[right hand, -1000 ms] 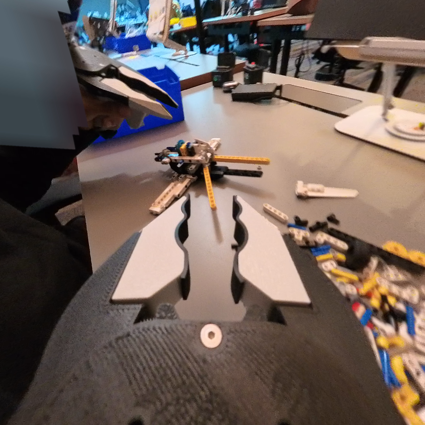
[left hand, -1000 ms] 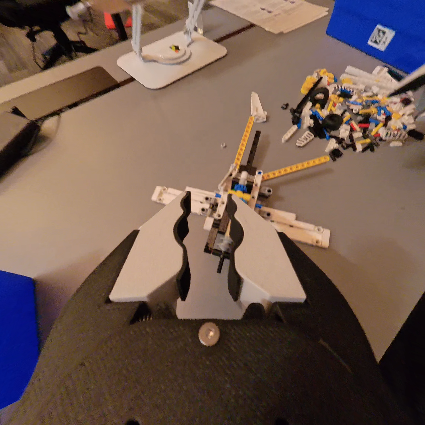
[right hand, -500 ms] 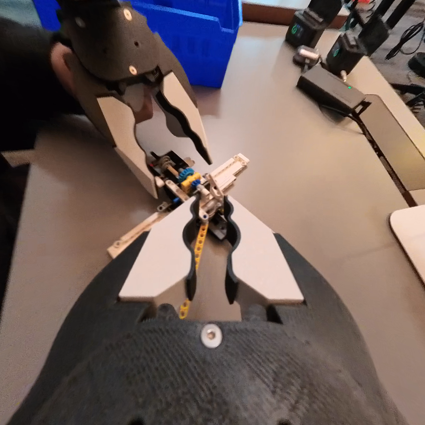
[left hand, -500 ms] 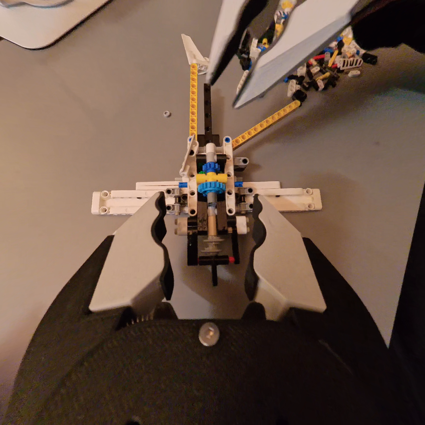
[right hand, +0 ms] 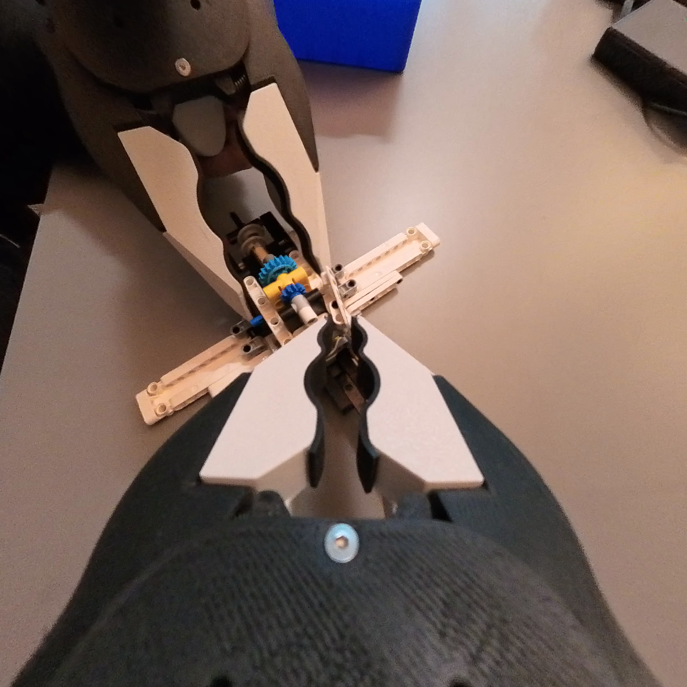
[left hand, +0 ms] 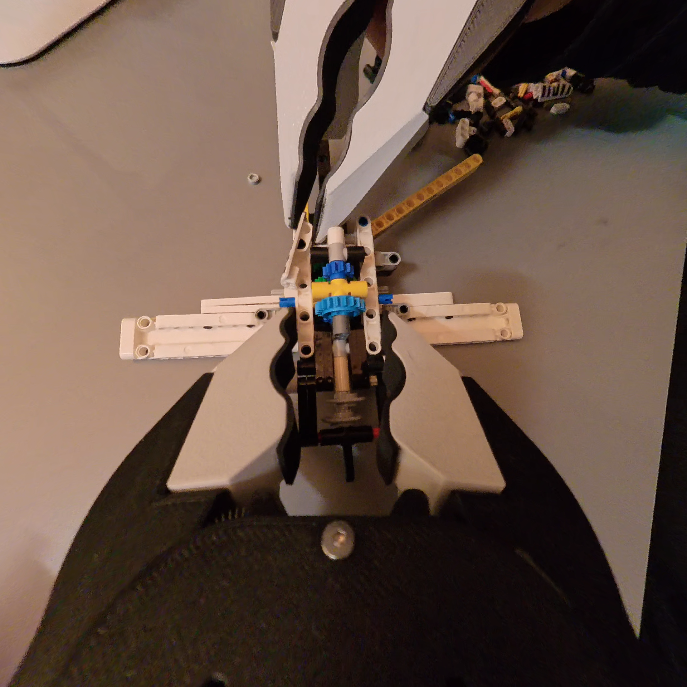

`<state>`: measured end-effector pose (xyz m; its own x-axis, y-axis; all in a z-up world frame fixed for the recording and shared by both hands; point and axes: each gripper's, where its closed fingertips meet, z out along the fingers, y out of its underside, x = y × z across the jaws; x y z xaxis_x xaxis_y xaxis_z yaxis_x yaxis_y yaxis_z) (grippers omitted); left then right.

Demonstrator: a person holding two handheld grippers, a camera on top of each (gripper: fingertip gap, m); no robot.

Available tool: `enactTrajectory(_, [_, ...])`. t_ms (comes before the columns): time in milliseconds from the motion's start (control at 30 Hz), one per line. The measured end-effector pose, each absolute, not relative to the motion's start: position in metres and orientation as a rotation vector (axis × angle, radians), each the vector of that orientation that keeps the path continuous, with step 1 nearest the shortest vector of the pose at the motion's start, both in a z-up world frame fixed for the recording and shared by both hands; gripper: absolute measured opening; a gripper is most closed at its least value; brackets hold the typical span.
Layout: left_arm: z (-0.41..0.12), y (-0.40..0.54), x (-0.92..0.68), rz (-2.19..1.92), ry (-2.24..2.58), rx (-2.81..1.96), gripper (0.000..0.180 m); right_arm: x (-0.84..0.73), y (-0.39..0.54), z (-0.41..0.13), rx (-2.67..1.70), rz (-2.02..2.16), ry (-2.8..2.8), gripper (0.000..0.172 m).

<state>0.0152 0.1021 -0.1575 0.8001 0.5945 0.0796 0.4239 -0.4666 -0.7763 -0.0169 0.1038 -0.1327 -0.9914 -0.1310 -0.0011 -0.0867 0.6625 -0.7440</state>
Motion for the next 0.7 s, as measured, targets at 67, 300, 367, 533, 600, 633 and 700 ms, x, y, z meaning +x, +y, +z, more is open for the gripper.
enactTrajectory(67, [-0.158,0.102,0.015,0.246,-0.749,-2.128,0.044,-0.016,0.104,-0.133,-0.200,-1.257,2.805,0.007])
enactTrajectory(300, [-0.158,0.102,0.016,0.234,-0.752,-2.127,0.044,-0.015,0.103,-0.132,-0.176,-1.272,2.713,0.008])
enactTrajectory(367, [-0.158,0.102,0.015,0.230,-0.752,-2.123,0.044,-0.017,0.101,-0.128,-0.150,-1.313,2.678,0.012])
enactTrajectory(533, [-0.157,0.102,0.015,0.226,-0.745,-2.118,0.044,-0.018,0.095,-0.127,-0.203,-1.325,2.706,0.016])
enactTrajectory(600, [-0.157,0.102,0.015,0.226,-0.745,-2.117,0.044,-0.015,0.094,-0.127,-0.280,-1.306,2.730,0.010])
enactTrajectory(633, [-0.157,0.102,0.015,0.228,-0.743,-2.119,0.044,-0.013,0.093,-0.127,-0.314,-1.284,2.740,0.006])
enactTrajectory(700, [-0.157,0.102,0.015,0.229,-0.741,-2.120,0.044,-0.011,0.093,-0.128,-0.407,-1.255,2.787,0.001])
